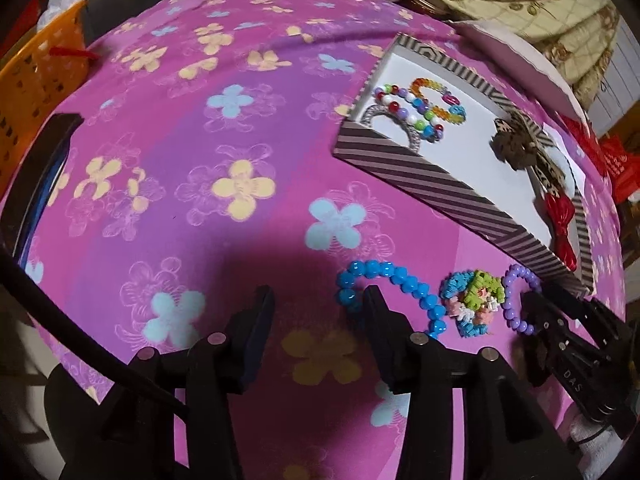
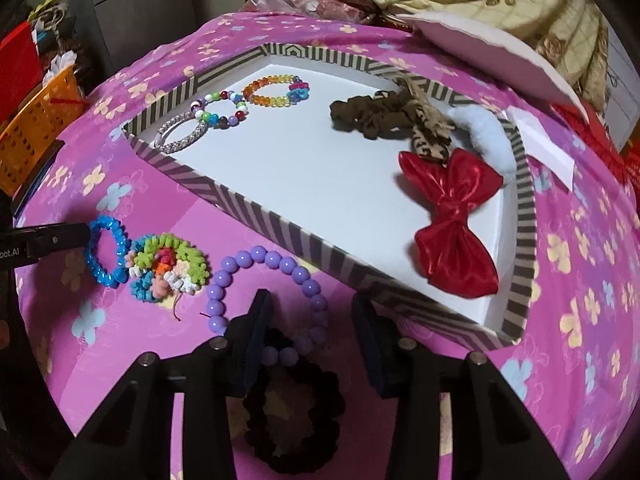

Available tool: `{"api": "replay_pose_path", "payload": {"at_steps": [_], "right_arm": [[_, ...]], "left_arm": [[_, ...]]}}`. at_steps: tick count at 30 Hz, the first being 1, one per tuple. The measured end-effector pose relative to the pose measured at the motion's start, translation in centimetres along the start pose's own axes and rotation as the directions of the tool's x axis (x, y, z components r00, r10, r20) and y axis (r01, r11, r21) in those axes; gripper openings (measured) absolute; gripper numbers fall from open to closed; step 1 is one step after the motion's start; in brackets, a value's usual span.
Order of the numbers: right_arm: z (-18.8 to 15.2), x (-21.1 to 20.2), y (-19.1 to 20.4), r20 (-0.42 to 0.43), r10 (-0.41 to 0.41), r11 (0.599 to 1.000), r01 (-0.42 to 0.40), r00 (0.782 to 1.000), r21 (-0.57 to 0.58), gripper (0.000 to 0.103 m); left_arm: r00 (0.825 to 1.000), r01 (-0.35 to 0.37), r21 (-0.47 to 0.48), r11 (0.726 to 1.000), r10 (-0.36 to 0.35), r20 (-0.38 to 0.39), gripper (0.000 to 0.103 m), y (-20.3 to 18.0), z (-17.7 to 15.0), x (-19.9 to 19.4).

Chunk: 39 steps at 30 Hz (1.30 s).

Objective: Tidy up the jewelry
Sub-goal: 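Grasp the lilac bead bracelet with the right tool while the left tool grasps the blue bead bracelet, then lower the lilac bracelet into the tray with the right tool while the left tool drops the blue bracelet inside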

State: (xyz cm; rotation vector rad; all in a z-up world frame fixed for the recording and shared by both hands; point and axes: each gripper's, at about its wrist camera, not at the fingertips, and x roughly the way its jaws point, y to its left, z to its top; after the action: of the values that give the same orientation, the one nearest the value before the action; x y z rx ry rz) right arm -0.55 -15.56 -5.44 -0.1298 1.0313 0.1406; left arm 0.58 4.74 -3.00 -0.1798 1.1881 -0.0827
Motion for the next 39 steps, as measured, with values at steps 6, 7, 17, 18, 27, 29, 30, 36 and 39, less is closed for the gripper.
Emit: {"api": "replay_pose_path", "payload": {"at_steps": [6,7,17,18,27,29,30,36,39], "right_arm": [[0.1,-0.2,0.2,0.008,0.021,1.000,-0.021,1.000,-0.019,0.010],[0.0,-0.4,0.2,0.012,0.025,1.000,-0.025,1.000,-0.017,0.010],[0.2,-4.5,0.1,0.089,0.063,0.998,-0.062,0.994,-0.016,0.010],[0.3,-4.8,0.0,0.094,0.066,0.998,-0.065,0.993,-0.011,0.010],[1.5,-8.8,-0.2,0.164,0.085,0.996,-0.084,0.983,-0.012,0.010],[2.0,-9.6,-0.3,0.178,0.082,0.997,-0.080,0.981,-0.017,0.010],[2.2,-9.9,-0.3,0.183,0.082,0.997,-0.081,0.980,-0.015,0.010],[3.4,-11.4,-0.9,0.209,0.075,0.997,-0.074,0.975,-0.015,0.010],[4.1,-11.6,-1.0,0.216,0.071,0.997,-0.069,0.974,-0.017,0.010]], "left_arm": [[0.998,-0.054,0.067,0.996,0.053,0.023,0.035,-1.1,0.0,0.4],[0.999,-0.048,0.072,0.996,0.046,0.018,0.029,-1.2,0.1,0.5],[0.998,0.044,0.072,0.996,-0.047,0.037,0.024,-0.9,0.4,-1.8],[0.998,0.047,0.076,0.996,-0.051,0.046,0.024,-1.1,0.5,-2.2],[0.991,0.076,0.103,0.992,-0.086,0.100,0.024,-2.1,1.4,-5.6],[0.990,0.073,0.109,0.991,-0.086,0.114,0.024,-2.4,1.7,-6.3],[0.989,0.070,0.112,0.991,-0.084,0.120,0.024,-2.5,1.8,-6.5],[0.986,0.056,0.132,0.990,-0.076,0.148,0.024,-3.2,2.8,-7.8],[0.984,0.049,0.150,0.988,-0.073,0.160,0.024,-4.0,3.1,-8.2]]}}
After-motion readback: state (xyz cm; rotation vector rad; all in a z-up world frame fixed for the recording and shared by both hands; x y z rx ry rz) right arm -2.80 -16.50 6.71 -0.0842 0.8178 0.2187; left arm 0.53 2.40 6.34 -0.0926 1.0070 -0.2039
